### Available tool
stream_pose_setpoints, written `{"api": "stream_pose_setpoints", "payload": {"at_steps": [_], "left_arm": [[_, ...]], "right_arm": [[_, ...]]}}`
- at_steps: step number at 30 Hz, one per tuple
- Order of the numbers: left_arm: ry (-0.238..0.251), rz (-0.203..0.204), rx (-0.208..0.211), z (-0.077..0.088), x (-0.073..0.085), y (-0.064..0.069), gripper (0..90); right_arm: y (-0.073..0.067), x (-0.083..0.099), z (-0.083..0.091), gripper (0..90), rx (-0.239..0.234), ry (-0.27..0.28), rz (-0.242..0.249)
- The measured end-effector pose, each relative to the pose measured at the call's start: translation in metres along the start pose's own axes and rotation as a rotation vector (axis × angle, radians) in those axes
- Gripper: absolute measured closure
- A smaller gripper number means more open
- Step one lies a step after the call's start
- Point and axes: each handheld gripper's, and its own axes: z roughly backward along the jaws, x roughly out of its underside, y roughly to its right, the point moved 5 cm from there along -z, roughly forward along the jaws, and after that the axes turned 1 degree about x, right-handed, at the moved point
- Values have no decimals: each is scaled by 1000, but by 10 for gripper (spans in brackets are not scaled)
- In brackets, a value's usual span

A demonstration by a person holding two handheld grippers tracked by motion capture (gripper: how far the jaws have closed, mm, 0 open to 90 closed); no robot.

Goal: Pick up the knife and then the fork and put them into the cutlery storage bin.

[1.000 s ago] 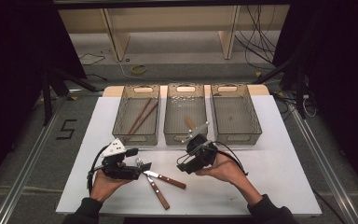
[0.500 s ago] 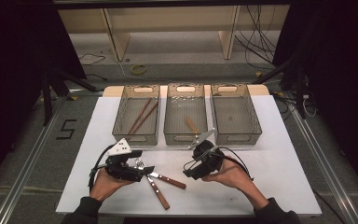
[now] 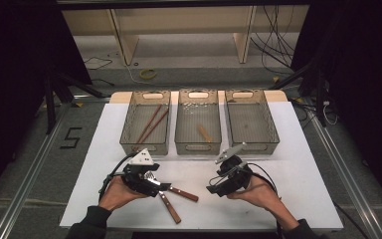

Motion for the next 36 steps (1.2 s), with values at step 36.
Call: {"api": "stream_pose_setpoints", "payload": {"at_steps": [36], "left_arm": [[-414, -275, 103, -51, -2, 10, 485]], "right_arm": [[5, 15, 9, 316, -8, 1, -15]]}}
